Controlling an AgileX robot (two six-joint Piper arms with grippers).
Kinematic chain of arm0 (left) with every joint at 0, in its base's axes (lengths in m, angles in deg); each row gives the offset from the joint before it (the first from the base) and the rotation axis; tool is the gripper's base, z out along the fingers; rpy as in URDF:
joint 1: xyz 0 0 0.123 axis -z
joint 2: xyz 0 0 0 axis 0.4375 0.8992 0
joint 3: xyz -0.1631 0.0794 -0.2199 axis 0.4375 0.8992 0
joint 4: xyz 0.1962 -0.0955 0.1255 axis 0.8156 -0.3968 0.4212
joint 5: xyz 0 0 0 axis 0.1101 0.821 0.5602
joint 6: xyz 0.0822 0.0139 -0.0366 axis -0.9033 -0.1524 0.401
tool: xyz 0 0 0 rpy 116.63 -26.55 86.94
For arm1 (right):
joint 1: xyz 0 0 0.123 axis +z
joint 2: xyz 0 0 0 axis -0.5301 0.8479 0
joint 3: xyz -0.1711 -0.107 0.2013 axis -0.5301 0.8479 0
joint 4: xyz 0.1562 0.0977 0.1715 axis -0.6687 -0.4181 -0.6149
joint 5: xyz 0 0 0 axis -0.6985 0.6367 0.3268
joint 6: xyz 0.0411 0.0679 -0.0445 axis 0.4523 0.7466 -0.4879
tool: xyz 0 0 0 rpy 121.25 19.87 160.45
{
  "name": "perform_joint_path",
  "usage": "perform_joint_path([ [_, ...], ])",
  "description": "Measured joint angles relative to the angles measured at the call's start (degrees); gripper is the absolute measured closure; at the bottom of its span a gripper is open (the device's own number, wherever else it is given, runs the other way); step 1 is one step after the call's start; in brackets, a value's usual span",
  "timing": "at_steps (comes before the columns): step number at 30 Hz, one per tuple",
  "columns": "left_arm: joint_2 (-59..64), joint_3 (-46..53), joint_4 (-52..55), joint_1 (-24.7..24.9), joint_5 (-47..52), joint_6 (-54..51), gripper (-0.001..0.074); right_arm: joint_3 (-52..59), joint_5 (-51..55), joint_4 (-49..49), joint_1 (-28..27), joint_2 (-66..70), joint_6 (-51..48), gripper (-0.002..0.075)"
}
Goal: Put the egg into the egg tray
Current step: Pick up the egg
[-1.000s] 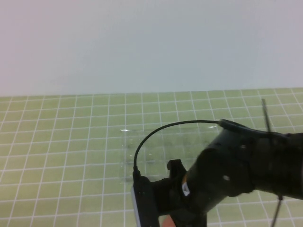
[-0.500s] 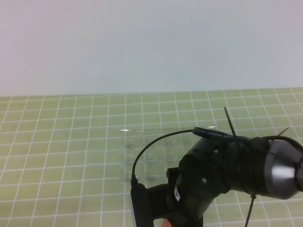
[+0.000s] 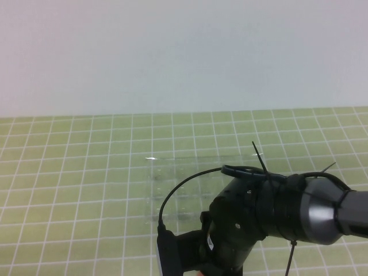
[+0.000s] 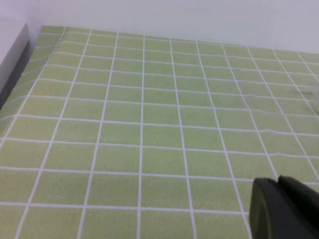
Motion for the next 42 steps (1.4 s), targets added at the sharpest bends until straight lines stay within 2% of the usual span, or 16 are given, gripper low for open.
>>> perform_joint_path([
  [7,0.0,0.0,0.0,0.0,0.0,0.0,0.0735,0.0,-0.1,3.1,0.0,0.0,4.9,0.0352],
  [15,0.0,0.0,0.0,0.0,0.0,0.0,0.0735,0.0,-5.0,0.5,0.0,-2.1,9.7,0.0353],
  [27,0.0,0.0,0.0,0.0,0.0,0.0,0.0735,0.2,-28.6,-0.4,-0.7,-3.9,35.7,0.0353],
  [32,0.0,0.0,0.0,0.0,0.0,0.0,0.0735,2.1,-39.0,-2.6,-3.7,-3.9,43.6,0.0353],
  [37,0.0,0.0,0.0,0.0,0.0,0.0,0.0735,7.9,-50.5,-8.8,-5.6,-3.9,46.0,0.0353],
  [42,0.0,0.0,0.0,0.0,0.0,0.0,0.0735,13.7,-61.4,-10.6,-5.5,-3.9,46.0,0.0353],
])
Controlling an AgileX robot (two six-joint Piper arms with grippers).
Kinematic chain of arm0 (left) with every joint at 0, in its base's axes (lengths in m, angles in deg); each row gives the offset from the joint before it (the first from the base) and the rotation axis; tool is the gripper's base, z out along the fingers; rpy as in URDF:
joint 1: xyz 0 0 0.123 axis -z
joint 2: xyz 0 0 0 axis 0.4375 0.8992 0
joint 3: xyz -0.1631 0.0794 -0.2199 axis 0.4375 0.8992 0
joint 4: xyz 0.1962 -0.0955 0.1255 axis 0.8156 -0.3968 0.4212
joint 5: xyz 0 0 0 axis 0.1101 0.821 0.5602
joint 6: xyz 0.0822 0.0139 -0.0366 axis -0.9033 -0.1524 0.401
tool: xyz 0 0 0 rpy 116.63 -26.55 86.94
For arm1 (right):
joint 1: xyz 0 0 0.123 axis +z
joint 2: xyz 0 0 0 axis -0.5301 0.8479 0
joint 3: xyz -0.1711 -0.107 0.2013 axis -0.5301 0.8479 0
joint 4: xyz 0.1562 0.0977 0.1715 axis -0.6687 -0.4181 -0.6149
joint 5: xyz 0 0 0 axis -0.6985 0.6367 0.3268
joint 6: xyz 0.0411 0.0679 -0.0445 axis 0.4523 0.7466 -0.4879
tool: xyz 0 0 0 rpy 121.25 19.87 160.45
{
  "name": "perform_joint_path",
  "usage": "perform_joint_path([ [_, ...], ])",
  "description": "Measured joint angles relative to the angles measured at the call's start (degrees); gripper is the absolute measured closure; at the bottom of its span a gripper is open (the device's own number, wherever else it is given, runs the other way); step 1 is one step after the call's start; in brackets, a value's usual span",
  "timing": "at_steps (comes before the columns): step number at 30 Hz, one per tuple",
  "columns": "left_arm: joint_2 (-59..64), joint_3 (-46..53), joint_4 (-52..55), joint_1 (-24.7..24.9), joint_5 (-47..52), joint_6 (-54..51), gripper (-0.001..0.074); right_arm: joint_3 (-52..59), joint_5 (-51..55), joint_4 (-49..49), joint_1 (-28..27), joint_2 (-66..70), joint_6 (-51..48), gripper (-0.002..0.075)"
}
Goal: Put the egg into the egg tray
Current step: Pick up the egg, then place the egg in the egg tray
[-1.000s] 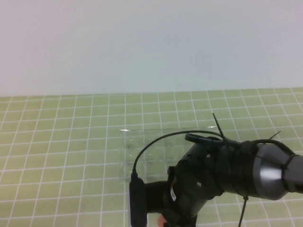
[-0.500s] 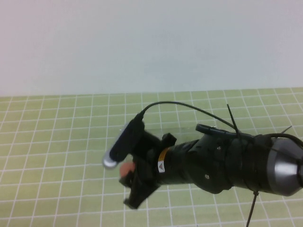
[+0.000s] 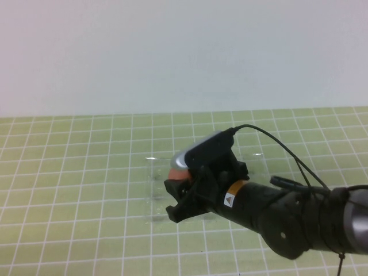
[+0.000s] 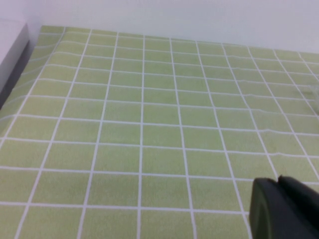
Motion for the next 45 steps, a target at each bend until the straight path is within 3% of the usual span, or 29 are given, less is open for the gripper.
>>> perform_joint_path([
  [8,0.0,0.0,0.0,0.0,0.0,0.0,0.0735,2.5,-8.1,-0.2,0.0,0.4,-0.7,0.0353],
  [45,0.0,0.0,0.0,0.0,0.0,0.0,0.0735,2.5,-13.0,6.3,0.1,6.9,5.7,0.0354],
])
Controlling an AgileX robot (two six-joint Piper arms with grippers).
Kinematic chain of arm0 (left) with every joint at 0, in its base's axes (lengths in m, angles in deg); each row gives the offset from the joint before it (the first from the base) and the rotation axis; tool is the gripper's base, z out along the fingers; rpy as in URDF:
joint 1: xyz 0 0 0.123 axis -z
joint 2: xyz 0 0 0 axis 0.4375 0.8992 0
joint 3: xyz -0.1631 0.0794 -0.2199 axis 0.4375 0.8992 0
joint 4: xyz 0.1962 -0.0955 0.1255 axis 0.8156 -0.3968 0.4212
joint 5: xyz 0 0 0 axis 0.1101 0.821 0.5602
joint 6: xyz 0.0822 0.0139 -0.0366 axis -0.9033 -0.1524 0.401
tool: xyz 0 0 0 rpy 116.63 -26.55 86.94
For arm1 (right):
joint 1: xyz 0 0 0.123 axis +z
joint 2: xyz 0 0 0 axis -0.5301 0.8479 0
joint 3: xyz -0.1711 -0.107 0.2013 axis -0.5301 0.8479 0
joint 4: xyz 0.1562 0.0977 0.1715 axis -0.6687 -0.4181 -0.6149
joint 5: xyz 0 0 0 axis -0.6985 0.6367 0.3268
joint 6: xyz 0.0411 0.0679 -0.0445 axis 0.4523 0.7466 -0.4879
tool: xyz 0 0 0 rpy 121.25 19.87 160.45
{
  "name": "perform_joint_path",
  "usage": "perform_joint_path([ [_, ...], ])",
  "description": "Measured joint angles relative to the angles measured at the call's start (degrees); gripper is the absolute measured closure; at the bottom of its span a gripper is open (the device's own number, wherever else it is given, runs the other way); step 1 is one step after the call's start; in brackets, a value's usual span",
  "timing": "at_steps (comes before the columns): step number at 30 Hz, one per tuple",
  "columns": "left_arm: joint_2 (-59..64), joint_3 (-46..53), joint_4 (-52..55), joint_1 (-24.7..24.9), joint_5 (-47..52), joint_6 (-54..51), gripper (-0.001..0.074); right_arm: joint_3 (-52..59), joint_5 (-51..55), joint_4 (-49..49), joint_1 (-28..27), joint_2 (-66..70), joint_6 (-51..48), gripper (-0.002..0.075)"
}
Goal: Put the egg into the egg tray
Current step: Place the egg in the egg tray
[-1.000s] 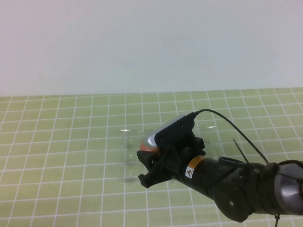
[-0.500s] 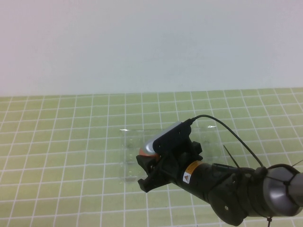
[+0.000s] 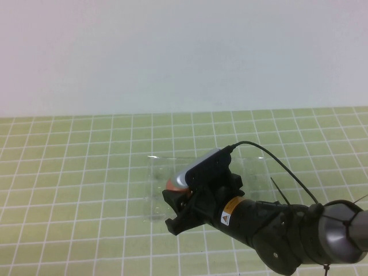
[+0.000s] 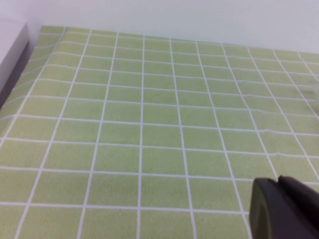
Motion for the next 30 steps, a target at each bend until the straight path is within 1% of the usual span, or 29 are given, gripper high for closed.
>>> perform_joint_path([
  [24,0.0,0.0,0.0,0.0,0.0,0.0,0.0735,0.0,3.1,0.9,0.0,0.0,0.1,0.0352],
  [30,0.0,0.0,0.0,0.0,0.0,0.0,0.0735,0.0,4.4,0.9,0.0,0.0,0.0,0.033],
])
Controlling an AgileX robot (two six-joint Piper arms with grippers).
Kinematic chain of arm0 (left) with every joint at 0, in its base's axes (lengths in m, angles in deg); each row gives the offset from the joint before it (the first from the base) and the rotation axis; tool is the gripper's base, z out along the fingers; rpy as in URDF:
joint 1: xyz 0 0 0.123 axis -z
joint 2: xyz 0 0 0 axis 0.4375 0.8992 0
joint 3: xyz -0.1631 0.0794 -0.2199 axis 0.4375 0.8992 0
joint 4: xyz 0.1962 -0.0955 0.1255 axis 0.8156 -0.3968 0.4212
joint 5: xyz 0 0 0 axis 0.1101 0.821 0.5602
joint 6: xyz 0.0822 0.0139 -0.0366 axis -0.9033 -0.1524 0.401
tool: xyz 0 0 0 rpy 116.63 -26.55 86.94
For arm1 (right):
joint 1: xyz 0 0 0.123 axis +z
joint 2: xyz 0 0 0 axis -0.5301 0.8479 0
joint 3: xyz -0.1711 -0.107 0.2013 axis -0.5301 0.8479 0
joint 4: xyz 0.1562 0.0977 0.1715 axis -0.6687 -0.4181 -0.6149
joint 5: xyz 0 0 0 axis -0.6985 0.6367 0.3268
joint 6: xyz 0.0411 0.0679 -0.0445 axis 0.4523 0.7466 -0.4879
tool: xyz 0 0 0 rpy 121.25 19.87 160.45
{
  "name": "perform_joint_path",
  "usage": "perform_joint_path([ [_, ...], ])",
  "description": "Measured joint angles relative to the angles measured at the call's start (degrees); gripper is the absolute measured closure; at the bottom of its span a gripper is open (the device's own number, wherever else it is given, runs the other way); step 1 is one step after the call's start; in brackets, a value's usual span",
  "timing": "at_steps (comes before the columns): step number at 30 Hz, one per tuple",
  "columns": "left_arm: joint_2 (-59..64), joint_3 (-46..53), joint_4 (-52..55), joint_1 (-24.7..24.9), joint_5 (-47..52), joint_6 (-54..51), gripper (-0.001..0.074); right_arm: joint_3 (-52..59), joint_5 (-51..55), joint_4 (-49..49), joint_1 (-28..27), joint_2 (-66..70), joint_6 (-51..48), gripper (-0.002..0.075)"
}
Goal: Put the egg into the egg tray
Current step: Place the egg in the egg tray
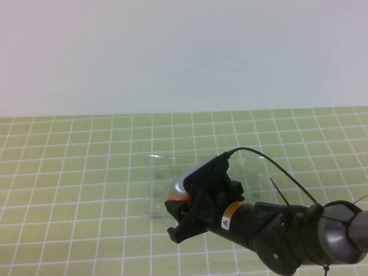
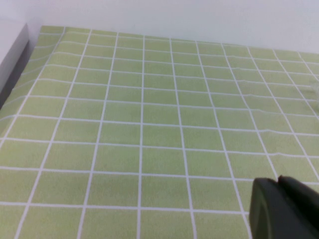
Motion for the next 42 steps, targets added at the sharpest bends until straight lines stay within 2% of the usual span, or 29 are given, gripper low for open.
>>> perform_joint_path([
  [6,0.0,0.0,0.0,0.0,0.0,0.0,0.0735,0.0,0.1,0.0,0.0,0.0,0.0,0.03],
  [14,0.0,0.0,0.0,0.0,0.0,0.0,0.0735,0.0,0.1,0.0,0.0,0.0,-0.9,0.0214],
  [23,0.0,0.0,0.0,0.0,0.0,0.0,0.0735,0.0,0.9,0.0,0.0,-2.2,-3.5,0.0217],
  [26,0.0,0.0,0.0,0.0,0.0,0.0,0.0735,0.0,3.3,0.0,0.0,-6.2,-6.9,0.0302],
  [28,0.0,0.0,0.0,0.0,0.0,0.0,0.0735,0.0,7.0,0.0,0.0,-10.5,-11.3,0.0424],
  [30,0.0,0.0,0.0,0.0,0.0,0.0,0.0735,0.0,11.9,-0.1,0.0,-15.0,-17.3,0.0579],
  [32,0.0,0.0,0.0,0.0,0.0,0.0,0.0735,0.0,17.8,-1.0,0.0,-20.4,-23.3,0.0659],
  [34,0.0,0.0,0.0,0.0,0.0,0.0,0.0735,0.0,24.7,-2.0,-0.2,-26.0,-28.8,0.0699],
  [37,0.0,0.0,0.0,0.0,0.0,0.0,0.0735,0.0,33.4,-2.5,-1.3,-33.6,-33.0,0.0719],
  [42,0.0,0.0,0.0,0.0,0.0,0.0,0.0735,0.1,39.3,-2.5,-3.4,-45.7,-34.8,0.0727],
])
